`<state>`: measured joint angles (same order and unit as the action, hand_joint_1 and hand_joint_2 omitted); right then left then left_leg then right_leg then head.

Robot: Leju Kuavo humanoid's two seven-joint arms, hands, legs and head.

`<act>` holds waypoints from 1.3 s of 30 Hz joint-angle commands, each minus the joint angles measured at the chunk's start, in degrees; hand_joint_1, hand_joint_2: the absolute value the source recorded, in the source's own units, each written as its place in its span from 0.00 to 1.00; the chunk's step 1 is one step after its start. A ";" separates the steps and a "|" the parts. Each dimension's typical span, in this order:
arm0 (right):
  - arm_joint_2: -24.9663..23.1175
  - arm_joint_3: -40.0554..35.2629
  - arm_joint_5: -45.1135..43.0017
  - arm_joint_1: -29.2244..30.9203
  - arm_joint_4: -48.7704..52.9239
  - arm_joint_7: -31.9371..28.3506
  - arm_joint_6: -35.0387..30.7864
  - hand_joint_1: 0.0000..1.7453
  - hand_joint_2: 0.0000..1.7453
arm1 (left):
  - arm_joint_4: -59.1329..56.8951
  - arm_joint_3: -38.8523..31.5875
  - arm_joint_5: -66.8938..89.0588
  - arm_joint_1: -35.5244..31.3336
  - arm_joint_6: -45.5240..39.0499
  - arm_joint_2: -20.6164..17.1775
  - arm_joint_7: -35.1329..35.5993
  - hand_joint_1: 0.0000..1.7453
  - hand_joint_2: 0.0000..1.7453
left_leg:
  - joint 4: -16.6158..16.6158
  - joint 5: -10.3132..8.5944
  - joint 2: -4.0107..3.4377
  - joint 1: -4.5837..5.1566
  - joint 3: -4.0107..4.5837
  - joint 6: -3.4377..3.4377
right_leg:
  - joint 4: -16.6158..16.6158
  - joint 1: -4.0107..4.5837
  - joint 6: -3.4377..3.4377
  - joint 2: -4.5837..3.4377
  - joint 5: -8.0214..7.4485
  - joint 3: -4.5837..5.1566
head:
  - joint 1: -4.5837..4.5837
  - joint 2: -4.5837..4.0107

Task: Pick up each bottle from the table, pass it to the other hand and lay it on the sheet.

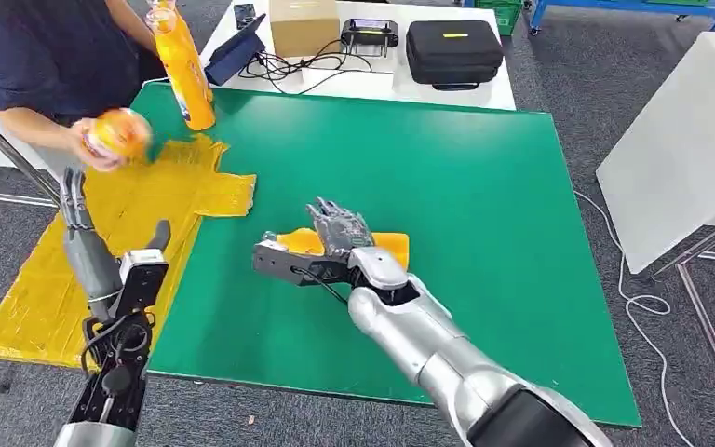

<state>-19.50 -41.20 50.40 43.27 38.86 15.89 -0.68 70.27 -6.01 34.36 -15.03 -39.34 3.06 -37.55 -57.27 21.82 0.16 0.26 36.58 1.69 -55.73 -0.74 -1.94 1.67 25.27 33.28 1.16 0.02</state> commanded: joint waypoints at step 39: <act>0.83 7.96 13.51 3.46 -12.94 -0.14 7.99 0.00 1.00 | 14.01 -3.97 -1.96 10.59 -0.66 -1.85 4.54 0.00 1.00 | 0.00 0.13 -0.01 -0.04 -0.27 -0.10 | 0.03 0.03 0.07 -0.11 0.12 -0.31 | 0.02 0.00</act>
<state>-18.29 -34.64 63.78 43.50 32.78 15.89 7.58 84.28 -9.40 32.46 -4.19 -39.34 1.60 -33.35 -57.26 21.82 0.17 0.27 36.58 1.69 -55.72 -0.74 -1.94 1.67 25.27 33.26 1.18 0.02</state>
